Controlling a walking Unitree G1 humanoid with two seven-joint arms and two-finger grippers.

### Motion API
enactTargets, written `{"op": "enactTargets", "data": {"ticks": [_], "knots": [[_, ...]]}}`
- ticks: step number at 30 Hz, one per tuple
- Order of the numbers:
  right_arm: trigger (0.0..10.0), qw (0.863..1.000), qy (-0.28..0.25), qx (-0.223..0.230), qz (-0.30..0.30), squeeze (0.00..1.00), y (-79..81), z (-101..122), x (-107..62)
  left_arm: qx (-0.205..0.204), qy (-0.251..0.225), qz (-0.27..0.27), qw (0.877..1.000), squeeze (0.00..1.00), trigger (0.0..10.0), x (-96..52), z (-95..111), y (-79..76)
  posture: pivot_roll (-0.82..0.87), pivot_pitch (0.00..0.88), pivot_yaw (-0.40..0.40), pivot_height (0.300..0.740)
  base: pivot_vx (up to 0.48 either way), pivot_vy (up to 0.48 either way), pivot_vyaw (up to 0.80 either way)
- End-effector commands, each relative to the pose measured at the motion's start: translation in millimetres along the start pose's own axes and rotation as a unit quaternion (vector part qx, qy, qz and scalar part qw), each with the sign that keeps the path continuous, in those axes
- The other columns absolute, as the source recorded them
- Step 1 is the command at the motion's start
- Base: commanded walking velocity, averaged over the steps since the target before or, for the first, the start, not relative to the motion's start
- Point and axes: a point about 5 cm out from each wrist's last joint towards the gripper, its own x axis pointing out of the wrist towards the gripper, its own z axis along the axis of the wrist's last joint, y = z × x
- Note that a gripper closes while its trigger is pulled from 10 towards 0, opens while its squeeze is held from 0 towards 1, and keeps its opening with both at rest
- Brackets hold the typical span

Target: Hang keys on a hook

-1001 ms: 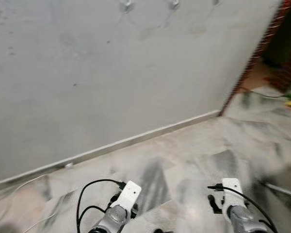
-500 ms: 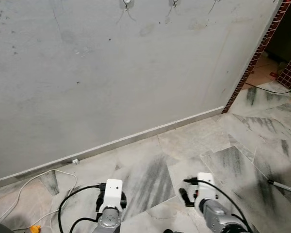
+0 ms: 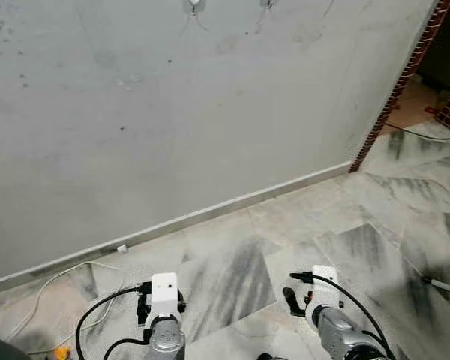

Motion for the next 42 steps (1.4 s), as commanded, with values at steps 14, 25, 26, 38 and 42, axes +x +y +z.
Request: {"op": "enactTargets", "data": {"ticks": [14,25,26,38,42], "knots": [[10.0,1.0,0.005,-0.001,-0.018,0.0,-17.4,-6.2,-3.7,0.001,-0.008,0.032,0.999,0.0,10.0,-9.1,-1.2,-12.9,0.08,0.116,-0.004,0.74,0.0,0.0,0.0],[10.0,0.994,0.004,-0.079,0.07,0.0,18.7,0.8,1.1,-0.075,0.061,-0.03,0.995,0.0,10.0,27.2,-4.3,80.3,0.07,0.119,-0.062,0.74,0.0,0.0,0.0],[10.0,0.993,0.002,-0.085,0.079,0.0,21.6,2.5,1.4,-0.095,0.067,-0.025,0.993,0.0,10.0,32.5,-1.0,110.5,0.06,0.119,-0.068,0.74,0.0,0.0,0.0],[10.0,0.988,-0.077,-0.058,0.121,0.0,54.7,40.6,4.9,-0.115,-0.042,-0.12,0.985,0.0,10.0,47.6,80.5,61.9,0.0,0.116,-0.026,0.74,0.0,0.0,0.0],[10.0,0.988,-0.083,-0.052,0.118,0.0,53.3,39.3,4.4,-0.093,-0.039,-0.145,0.984,0.0,10.0,45.5,73.8,59.8,-0.01,0.118,-0.014,0.74,0.0,0.0,0.0]]}}
